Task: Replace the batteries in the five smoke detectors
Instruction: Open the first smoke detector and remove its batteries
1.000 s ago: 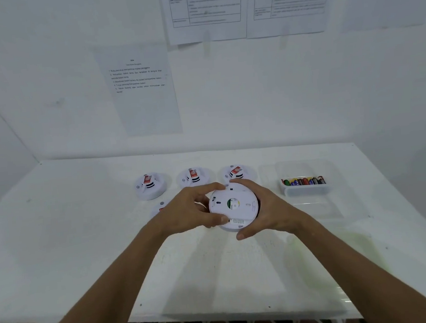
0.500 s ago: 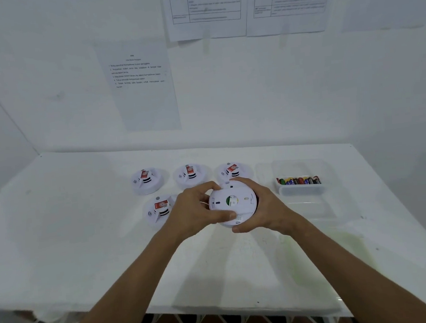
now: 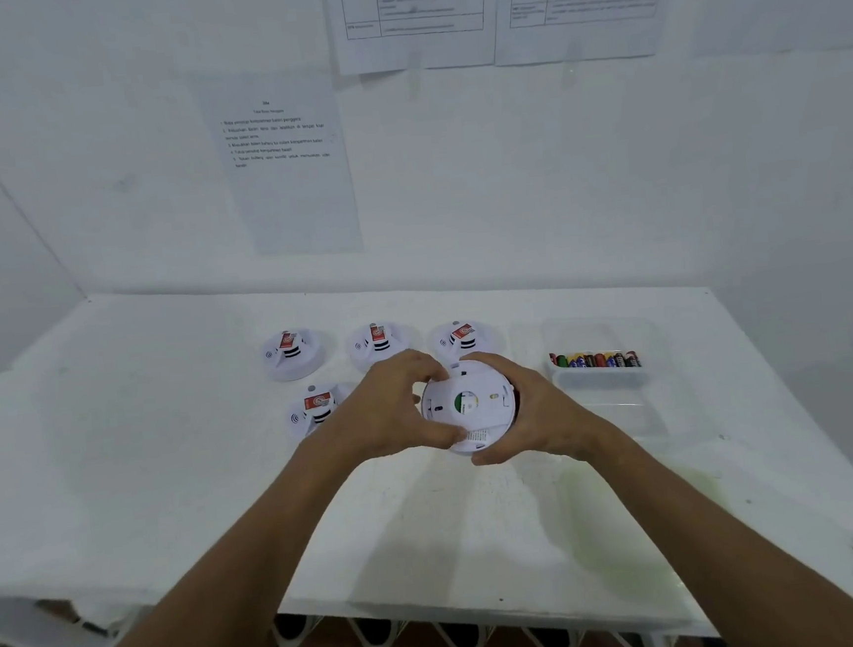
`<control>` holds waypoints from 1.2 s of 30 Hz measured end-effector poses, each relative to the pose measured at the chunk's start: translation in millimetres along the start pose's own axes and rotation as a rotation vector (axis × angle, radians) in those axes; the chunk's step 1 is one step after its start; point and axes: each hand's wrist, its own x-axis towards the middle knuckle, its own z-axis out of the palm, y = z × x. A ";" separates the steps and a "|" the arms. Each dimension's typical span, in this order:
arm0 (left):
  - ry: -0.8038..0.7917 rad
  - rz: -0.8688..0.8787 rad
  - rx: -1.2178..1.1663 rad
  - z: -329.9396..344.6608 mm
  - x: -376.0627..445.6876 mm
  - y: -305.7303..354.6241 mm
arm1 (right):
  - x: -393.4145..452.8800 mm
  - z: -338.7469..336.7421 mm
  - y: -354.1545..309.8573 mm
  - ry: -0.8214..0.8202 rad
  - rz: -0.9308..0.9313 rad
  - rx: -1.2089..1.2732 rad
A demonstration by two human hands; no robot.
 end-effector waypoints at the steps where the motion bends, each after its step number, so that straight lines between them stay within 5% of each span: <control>1: 0.000 0.019 0.032 -0.2 0.8 1.6 | -0.4 -0.4 -0.3 -0.002 -0.002 -0.003; 7: -0.077 0.066 0.194 -2.0 5.2 11.0 | -4.5 -8.1 -2.9 -0.040 -0.003 0.013; 19: -0.028 -0.042 -0.036 7.7 8.3 11.7 | -5.6 -18.4 7.1 0.003 0.017 0.021; 29: -0.127 0.069 0.365 6.1 16.7 15.3 | 0.2 -26.8 3.7 -0.091 0.033 -0.028; 36: -0.030 0.051 0.278 14.7 15.8 9.4 | 4.3 -27.6 7.5 -0.071 0.017 -0.051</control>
